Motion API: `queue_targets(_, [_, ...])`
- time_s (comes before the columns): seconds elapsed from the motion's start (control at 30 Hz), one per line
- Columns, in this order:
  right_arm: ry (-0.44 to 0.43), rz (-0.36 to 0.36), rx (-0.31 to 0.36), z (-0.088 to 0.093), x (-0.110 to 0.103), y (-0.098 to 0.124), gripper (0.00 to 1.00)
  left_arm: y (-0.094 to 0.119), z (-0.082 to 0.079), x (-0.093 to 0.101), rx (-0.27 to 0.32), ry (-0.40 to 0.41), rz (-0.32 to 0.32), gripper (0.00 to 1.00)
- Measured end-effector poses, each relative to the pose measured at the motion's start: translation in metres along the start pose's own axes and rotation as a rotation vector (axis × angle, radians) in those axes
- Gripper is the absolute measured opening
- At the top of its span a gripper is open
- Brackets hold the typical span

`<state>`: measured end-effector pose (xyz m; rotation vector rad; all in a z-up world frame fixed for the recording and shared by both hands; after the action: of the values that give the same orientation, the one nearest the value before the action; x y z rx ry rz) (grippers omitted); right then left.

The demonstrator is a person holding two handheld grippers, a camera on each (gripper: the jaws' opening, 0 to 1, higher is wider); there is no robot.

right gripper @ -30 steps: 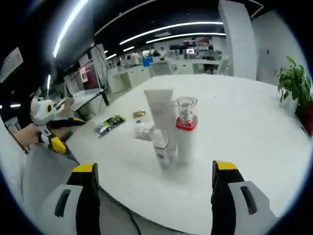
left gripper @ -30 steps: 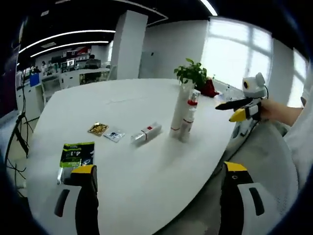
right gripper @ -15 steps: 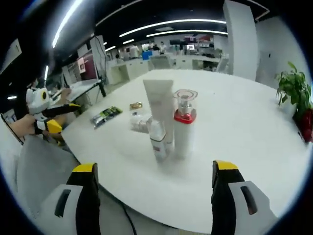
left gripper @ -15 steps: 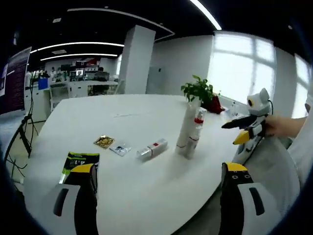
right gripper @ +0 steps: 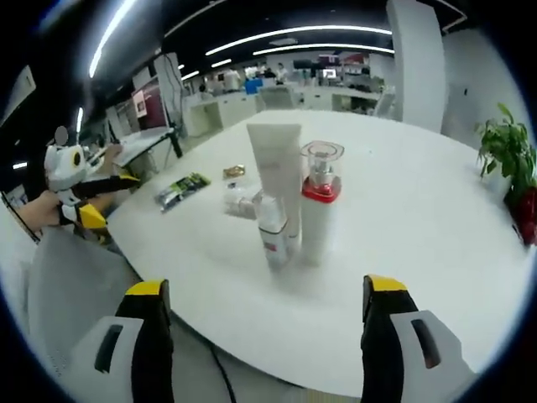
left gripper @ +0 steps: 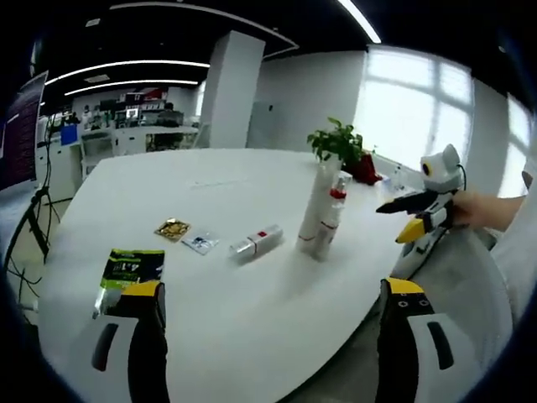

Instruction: Arrange the skincare products in the storage area until every visible bottle or jar stands upright without overlapping.

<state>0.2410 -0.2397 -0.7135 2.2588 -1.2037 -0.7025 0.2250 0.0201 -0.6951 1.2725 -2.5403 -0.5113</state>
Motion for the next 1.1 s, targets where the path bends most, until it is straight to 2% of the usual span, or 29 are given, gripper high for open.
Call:
queue_targets(0.2, [0.026,0.007,-0.023,0.003,-0.001,-0.002,0.94,-0.003,0.006,0.002,-0.036,0.010,0.029,0.95])
queue_targets(0.3, [0.007,0.004,-0.012,0.001,0.002,-0.003,0.93,-0.009,0.017,0.005,-0.135,-0.026,0.072,0.91])
queue_targets(0.47, [-0.020,0.005,-0.003,0.002,0.001,-0.002,0.92,-0.038,0.010,-0.005,-0.159,-0.058,0.098,0.87])
queue_targets(0.63, [0.015,0.015,-0.036,0.006,0.000,-0.004,0.92,-0.064,0.007,-0.009,-0.190,-0.111,0.126,0.84])
queue_targets(0.7, [0.027,0.016,-0.055,0.008,-0.001,-0.007,0.92,-0.076,0.010,-0.017,-0.198,-0.116,0.137,0.83])
queue_targets(0.87, [0.048,0.014,-0.094,0.014,-0.002,-0.010,0.92,-0.102,0.020,-0.023,-0.262,-0.148,0.154,0.77])
queue_targets(1.0, [0.056,0.026,-0.115,0.018,-0.001,-0.010,0.92,-0.121,0.026,-0.026,-0.279,-0.169,0.175,0.74])
queue_targets(1.1, [0.049,0.023,-0.128,0.020,-0.001,-0.010,0.92,-0.134,0.030,-0.030,-0.293,-0.199,0.180,0.66])
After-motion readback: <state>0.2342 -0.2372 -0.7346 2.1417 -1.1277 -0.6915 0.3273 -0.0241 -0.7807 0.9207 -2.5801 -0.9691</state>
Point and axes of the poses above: the point that each gripper's makers call its tool centre point, and the gripper's own axes: y roughly backward along the fingers, x roughly to its right, z roughly out of its underside, the point moved 1 cm from there along y, roughly backward along the fingers, and after that the axes turned 8 degrees about -y, right-handed, at the moved point
